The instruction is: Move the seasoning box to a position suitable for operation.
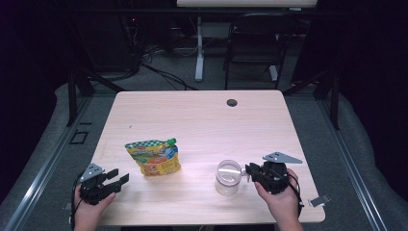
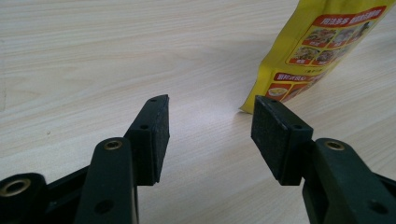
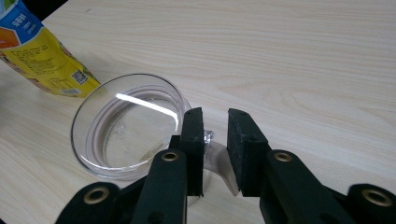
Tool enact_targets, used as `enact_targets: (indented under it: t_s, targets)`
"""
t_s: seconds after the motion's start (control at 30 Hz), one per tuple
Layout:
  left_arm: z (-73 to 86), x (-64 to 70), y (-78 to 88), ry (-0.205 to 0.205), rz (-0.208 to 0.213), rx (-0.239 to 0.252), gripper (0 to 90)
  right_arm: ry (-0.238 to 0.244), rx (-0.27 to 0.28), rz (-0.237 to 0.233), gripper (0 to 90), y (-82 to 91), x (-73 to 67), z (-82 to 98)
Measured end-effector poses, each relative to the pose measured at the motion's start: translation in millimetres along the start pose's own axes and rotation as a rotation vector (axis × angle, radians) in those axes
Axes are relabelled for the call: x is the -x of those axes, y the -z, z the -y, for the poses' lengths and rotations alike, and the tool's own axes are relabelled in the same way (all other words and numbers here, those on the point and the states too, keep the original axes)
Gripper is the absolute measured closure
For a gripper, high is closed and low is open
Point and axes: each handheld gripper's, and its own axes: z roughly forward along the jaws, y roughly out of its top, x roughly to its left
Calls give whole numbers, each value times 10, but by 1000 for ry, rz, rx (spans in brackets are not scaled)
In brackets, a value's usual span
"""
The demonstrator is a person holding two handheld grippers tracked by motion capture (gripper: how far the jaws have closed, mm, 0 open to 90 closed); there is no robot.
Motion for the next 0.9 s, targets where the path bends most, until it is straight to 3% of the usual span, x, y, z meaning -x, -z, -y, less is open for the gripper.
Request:
enact_targets:
  t_s: [0.37, 0.5, 0.73, 0.9]
  targets:
    - [-3, 1, 13, -1, -12, 3, 473, -4, 1, -16, 828, 1, -8, 12]
    - [-7, 5, 20, 7, -6, 19, 473, -32, 9, -40, 845, -1, 8, 26]
    - [-8, 19, 30, -7, -6, 13, 477, -111, 21, -92, 854, -6, 89, 53]
    - [-4, -10, 22, 3, -9, 10, 477, -158, 27, -123, 855, -10, 133, 70]
